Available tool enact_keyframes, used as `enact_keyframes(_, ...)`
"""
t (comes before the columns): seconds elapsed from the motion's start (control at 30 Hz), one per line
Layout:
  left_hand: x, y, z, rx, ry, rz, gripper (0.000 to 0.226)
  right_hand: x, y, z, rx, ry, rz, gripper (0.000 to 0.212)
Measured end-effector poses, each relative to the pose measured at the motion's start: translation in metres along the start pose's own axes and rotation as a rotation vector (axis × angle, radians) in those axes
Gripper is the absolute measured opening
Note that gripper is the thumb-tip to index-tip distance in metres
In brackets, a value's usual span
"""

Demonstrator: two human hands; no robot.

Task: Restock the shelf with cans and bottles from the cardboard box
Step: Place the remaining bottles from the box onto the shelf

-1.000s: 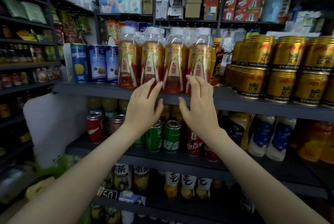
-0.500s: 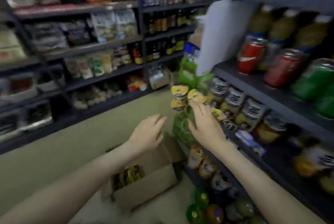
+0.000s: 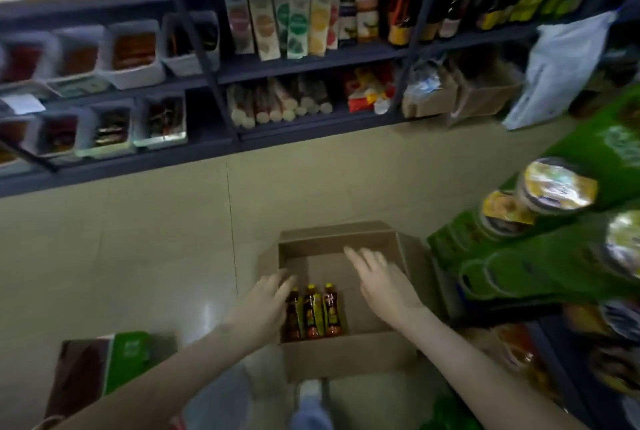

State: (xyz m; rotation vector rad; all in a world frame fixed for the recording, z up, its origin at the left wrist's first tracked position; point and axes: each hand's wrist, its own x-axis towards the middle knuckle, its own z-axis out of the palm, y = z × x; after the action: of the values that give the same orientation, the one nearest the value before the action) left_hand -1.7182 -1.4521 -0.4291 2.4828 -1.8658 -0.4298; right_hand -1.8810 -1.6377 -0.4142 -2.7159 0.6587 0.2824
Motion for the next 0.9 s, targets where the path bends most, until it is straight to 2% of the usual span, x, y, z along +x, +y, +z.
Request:
enact_keyframes(0.03, 0.009, -0.016, 0.020, -0.011, -0.046, -0.015, 0.079, 0.021, 0.008, 0.020, -0.018, -0.041, -0.022, 0.077)
enact_keyframes(0.1, 0.028, -0.040, 0.063, 0.003, -0.098, -0.018, 0.087, 0.058, 0.027, 0.067, -0.016, -0.144, -0.027, 0.078)
enact_keyframes(0.23, 0.075, -0.069, 0.179, 0.134, -0.129, -0.017, 0.081, 0.109, 0.069, 0.198, 0.150, -0.301, -0.033, 0.078)
enact_keyframes(0.37, 0.119, -0.081, 0.315, 0.078, -0.166, -0.065, 0.075, 0.140, 0.107, 0.348, 0.242, -0.389, -0.016, 0.082)
enact_keyframes(0.53, 0.140, -0.090, 0.447, 0.101, -0.303, -0.165, 0.066, 0.165, 0.137, 0.494, 0.310, -0.529, 0.199, 0.085)
enact_keyframes(0.7, 0.141, -0.090, 0.520, 0.070, -0.287, -0.215, 0.072, 0.195, 0.142, 0.575, 0.386, -0.545, 0.312, 0.085)
enact_keyframes(0.8, 0.141, -0.089, 0.534, -0.033, -0.231, -0.226, 0.074, 0.208, 0.140, 0.596, 0.398, -0.460, 0.416, 0.097)
enact_keyframes(0.9, 0.143, -0.090, 0.532, -0.089, -0.243, -0.268, 0.074, 0.215, 0.140, 0.601, 0.408, -0.408, 0.426, 0.105)
